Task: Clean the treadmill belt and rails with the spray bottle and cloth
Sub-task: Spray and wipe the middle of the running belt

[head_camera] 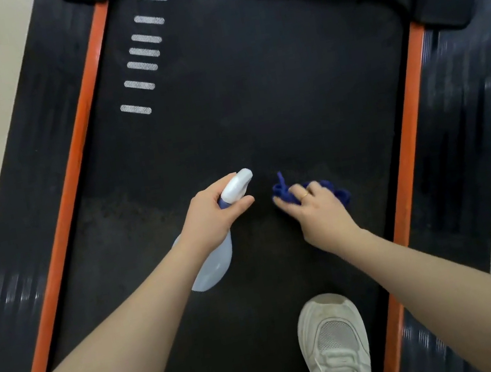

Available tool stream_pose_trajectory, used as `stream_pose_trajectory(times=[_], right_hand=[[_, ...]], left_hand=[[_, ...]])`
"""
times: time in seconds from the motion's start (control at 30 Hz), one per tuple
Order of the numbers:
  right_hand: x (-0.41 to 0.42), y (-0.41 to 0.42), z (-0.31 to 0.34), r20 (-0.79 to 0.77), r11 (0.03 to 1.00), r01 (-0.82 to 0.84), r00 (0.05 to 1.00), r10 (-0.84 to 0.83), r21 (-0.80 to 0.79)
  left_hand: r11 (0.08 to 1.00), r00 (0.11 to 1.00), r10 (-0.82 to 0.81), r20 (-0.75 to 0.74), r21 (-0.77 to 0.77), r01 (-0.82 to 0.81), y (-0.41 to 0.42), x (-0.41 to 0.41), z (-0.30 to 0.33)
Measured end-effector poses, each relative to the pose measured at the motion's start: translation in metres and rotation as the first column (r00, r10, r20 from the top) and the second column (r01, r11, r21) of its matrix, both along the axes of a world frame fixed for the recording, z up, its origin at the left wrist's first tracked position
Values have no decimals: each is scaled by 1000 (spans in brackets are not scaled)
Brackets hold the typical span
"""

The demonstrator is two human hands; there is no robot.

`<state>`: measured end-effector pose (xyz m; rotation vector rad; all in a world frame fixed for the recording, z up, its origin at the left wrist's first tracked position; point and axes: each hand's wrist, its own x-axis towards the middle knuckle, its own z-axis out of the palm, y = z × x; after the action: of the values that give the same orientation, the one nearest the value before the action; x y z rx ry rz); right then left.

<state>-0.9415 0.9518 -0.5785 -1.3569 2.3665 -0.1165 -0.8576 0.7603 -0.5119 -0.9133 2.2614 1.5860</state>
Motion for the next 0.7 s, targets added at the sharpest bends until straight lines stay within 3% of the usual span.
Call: stream_pose_trajectory(times=[0.07, 0.1, 0.13, 0.2, 0.23, 0.3, 0.43, 0.5, 0.53, 0.63, 0.7], right_hand=[[-4, 13, -2, -12, 974, -222, 975, 221, -56], [-13, 15, -7, -69, 963, -249, 967, 243, -99], [-25, 15, -12, -129, 971, -203, 974, 187, -129], [-45, 8, -14, -162, 975, 145, 972, -172, -168], [-47, 1, -12, -163, 931, 319, 924, -347, -177], [-35, -4, -10, -150, 900, 400, 893, -425, -173], [5, 25, -11, -129, 989, -89, 989, 73, -121], [-12, 28, -11, -148, 974, -193, 973, 175, -116], [-23, 25, -13, -189, 982, -142, 975, 117, -126], [-49, 8, -16, -243, 942, 260, 920, -309, -212], [-45, 1, -15, -227, 896, 371, 877, -425, -245]], left_hand=[[1000, 1000, -9, 0, -11, 9, 0, -2, 0], [1000, 1000, -16, 2, -16, 16, 1, -2, -1], [1000, 1000, -24, 8, -19, 24, 3, -3, -2], [999, 999, -45, 27, -20, 46, 6, -5, -3], [998, 998, -53, 34, -21, 54, 8, -6, -4], [998, 998, -61, 36, -18, 61, 11, -7, -4], [999, 1000, -26, 3, 21, 26, 15, -15, 0], [999, 1000, 4, -14, 34, -4, 17, -18, -1], [999, 1000, 22, -22, 39, -22, 18, -20, -2], [999, 999, 30, -35, 33, -29, 20, -21, 0], [999, 999, 25, -33, 24, -24, 19, -20, 2]])
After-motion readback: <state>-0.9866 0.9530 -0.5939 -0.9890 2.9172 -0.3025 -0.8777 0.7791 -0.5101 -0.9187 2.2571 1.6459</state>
